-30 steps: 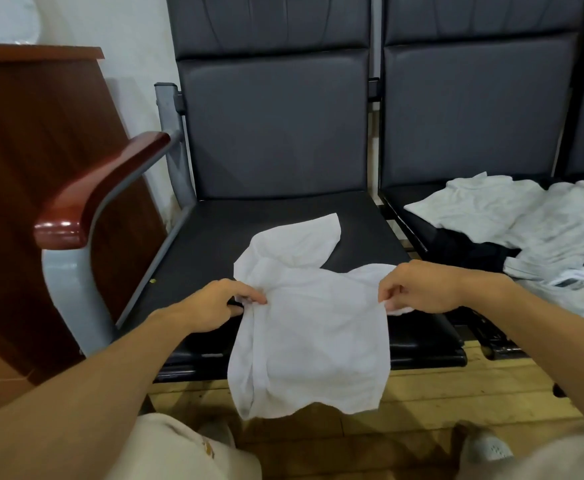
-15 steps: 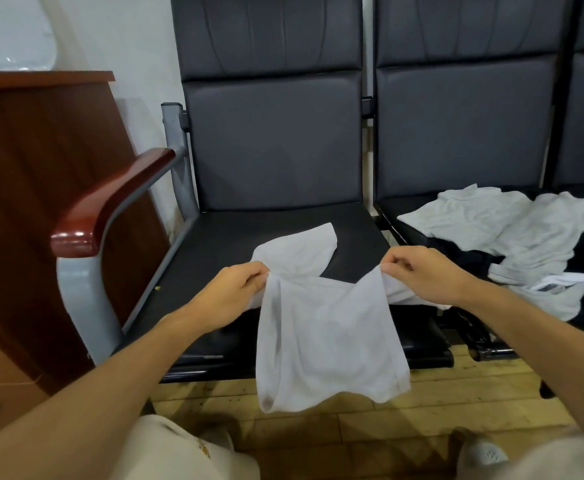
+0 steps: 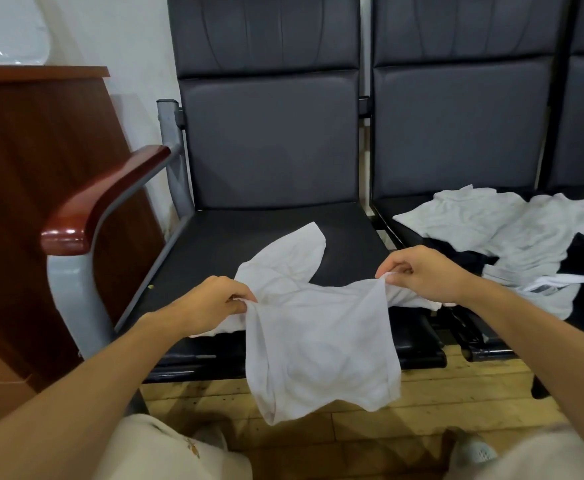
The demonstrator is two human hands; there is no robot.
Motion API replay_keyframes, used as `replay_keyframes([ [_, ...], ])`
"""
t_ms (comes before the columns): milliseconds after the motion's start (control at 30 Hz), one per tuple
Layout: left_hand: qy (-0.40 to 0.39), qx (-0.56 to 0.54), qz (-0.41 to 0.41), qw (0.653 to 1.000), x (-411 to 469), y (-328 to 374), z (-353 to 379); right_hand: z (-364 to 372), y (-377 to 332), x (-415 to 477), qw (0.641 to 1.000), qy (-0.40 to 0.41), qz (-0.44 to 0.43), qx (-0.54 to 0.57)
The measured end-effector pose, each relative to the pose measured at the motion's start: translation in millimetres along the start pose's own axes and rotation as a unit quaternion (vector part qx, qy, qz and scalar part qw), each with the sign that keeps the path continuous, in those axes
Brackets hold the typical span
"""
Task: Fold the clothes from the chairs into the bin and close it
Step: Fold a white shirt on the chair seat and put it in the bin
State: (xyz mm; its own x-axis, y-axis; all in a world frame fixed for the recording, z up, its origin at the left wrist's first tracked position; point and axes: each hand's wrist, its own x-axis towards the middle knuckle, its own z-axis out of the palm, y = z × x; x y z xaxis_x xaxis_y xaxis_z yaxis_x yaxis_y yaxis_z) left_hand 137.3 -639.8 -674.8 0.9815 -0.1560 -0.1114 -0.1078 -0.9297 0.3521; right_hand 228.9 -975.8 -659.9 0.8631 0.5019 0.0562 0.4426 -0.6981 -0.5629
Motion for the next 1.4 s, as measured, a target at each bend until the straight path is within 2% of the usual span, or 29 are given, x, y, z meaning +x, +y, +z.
replay_keyframes([
  [133,0.02,0.007,-0.011,1.0,4,1,-2,-1,-4,-1,1.0,0.021,0.002,-0.015],
  [467,0.074,0.003,-0.086,0.994,1,11,-10,5,-15,-1,0.998,-0.009,0.018,-0.067],
  [600,0.08,0.019,-0.075,0.994,0,9,-6,5,-15,-2,0.998,0.001,0.015,-0.067],
  [700,0.072,-0.012,-0.057,0.996,0,4,-4,6,-14,-1,0.997,0.005,0.011,-0.07],
  [833,0.1,-0.068,-0.041,0.992,-4,-6,-2,4,-7,0,0.996,0.011,0.018,-0.084],
  [1000,0.107,-0.21,-0.122,0.964,-12,-11,0,-1,-4,3,0.989,0.118,0.067,-0.051],
  [1100,0.115,-0.19,-0.127,0.967,-11,-12,-1,-3,-5,6,0.976,0.19,0.101,-0.02],
  [1200,0.196,-0.19,-0.112,0.955,-10,-11,-5,-4,-4,8,0.961,0.246,0.13,0.012],
  [1300,0.266,-0.181,-0.108,0.941,-7,0,-8,-6,-5,8,0.95,0.276,0.143,0.027],
  [1400,0.279,-0.125,-0.098,0.947,-4,8,-7,-6,-9,7,0.945,0.289,0.145,0.043],
])
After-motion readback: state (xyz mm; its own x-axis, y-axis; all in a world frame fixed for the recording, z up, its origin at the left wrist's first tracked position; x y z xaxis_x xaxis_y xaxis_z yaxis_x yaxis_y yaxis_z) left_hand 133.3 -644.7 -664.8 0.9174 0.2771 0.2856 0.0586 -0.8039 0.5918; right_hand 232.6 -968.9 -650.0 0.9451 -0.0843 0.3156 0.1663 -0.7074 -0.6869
